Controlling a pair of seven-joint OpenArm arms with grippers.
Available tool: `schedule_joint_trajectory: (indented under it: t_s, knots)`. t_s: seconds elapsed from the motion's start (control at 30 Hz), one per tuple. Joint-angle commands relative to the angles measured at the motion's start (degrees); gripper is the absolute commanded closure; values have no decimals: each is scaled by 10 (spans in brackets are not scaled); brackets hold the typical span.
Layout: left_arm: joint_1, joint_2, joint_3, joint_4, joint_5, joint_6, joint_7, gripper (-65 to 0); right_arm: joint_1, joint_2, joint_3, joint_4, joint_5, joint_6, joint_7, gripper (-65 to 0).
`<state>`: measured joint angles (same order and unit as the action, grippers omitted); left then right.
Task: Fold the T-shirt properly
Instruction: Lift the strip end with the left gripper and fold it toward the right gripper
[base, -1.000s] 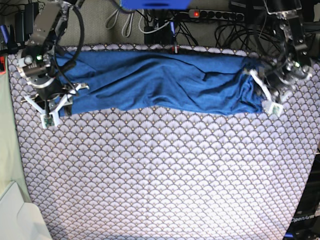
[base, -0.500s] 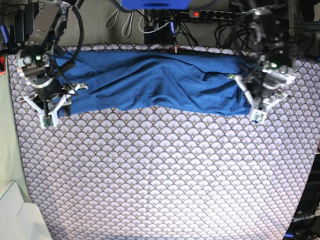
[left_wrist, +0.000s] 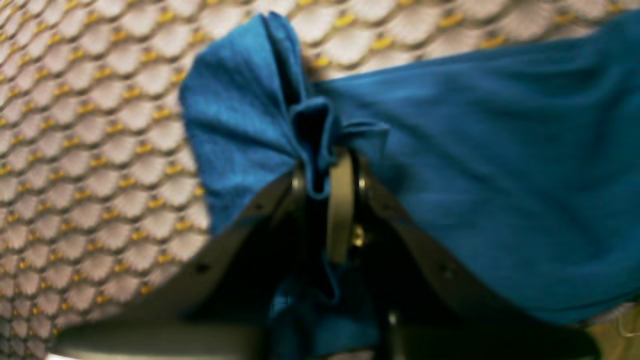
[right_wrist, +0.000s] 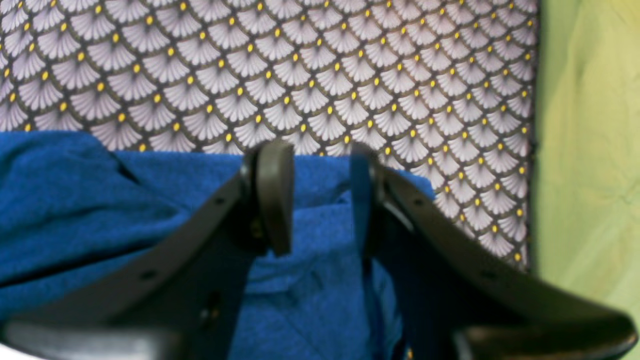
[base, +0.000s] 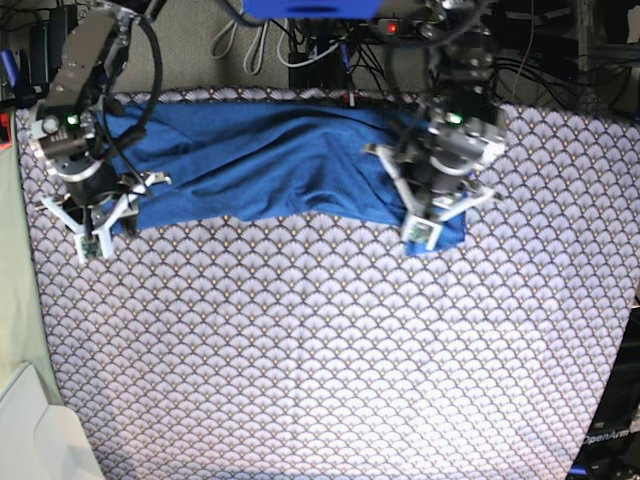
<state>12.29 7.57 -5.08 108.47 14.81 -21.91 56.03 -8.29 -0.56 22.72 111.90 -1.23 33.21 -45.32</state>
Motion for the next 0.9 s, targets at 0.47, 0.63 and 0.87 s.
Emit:
schedule_joint_trajectory:
  t_s: [0.47, 0.63, 0.87]
  knots:
    - [39, 14, 192, 30, -5, 117, -10, -3, 40, 50, 37, 10, 3, 1, 11, -206]
    - [37, 14, 260, 27, -5, 160, -10, -3, 47, 52, 38, 10, 3, 1, 11, -206]
    - [5, 14, 319, 2, -14, 224, -11, -3, 50, 59, 38, 9, 3, 1, 11, -206]
